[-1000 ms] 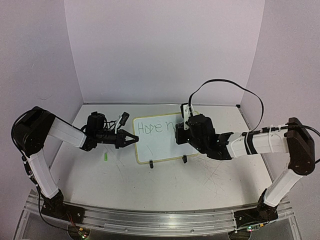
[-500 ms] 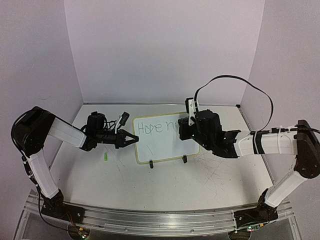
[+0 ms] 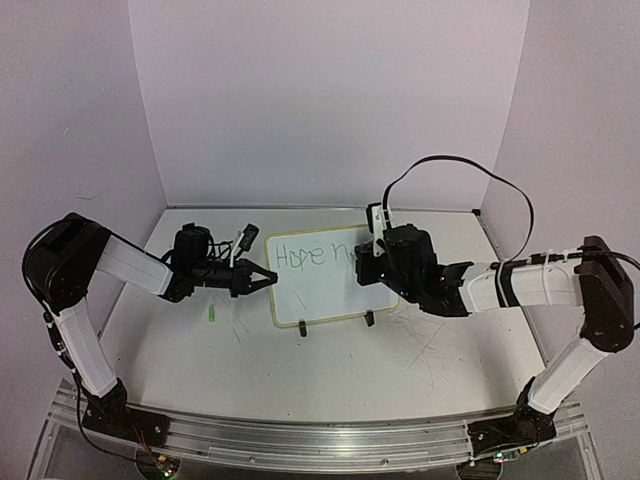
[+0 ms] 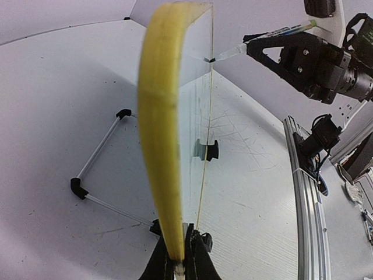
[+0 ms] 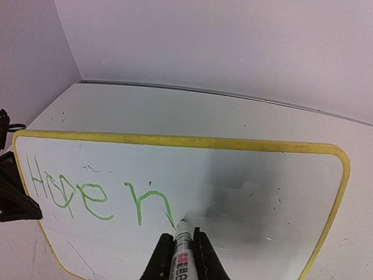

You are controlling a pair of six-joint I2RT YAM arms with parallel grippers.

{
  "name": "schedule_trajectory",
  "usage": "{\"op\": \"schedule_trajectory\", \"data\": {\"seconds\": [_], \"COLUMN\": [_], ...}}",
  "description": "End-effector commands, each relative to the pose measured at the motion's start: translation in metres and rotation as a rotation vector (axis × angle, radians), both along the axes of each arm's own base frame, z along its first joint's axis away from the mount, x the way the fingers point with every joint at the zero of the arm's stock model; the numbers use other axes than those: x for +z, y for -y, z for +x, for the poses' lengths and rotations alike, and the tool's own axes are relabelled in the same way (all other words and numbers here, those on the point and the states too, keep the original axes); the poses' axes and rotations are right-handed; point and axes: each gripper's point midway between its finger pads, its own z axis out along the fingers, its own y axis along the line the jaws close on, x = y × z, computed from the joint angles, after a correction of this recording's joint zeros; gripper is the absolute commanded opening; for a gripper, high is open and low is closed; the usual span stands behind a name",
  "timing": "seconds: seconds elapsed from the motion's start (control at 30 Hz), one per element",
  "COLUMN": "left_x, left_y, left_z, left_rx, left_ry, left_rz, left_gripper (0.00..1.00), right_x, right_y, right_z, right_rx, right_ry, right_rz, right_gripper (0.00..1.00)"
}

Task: Write a sentence on the whiteboard

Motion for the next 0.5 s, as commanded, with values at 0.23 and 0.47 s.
{"op": "schedule_trajectory", "data": {"seconds": [0.23, 0.47], "left_x": [-0.007, -0.006], "left_y": [-0.011, -0.011], "left_z": [0.021, 0.021], "left_rx": [0.105, 0.103], "left_ry": [0.068, 0.068], "left_rz": [0.072, 0.071], "left_gripper": [0.00, 0.00], "right_x": [0.015, 0.023], "right_y": [0.007, 0.021], "right_z": [0.012, 0.013], "right_rx": [-0.068, -0.122], "right_ry": [0.043, 0.065], "right_rz": [0.021, 0.017], "right_gripper": [0.00, 0.00]}}
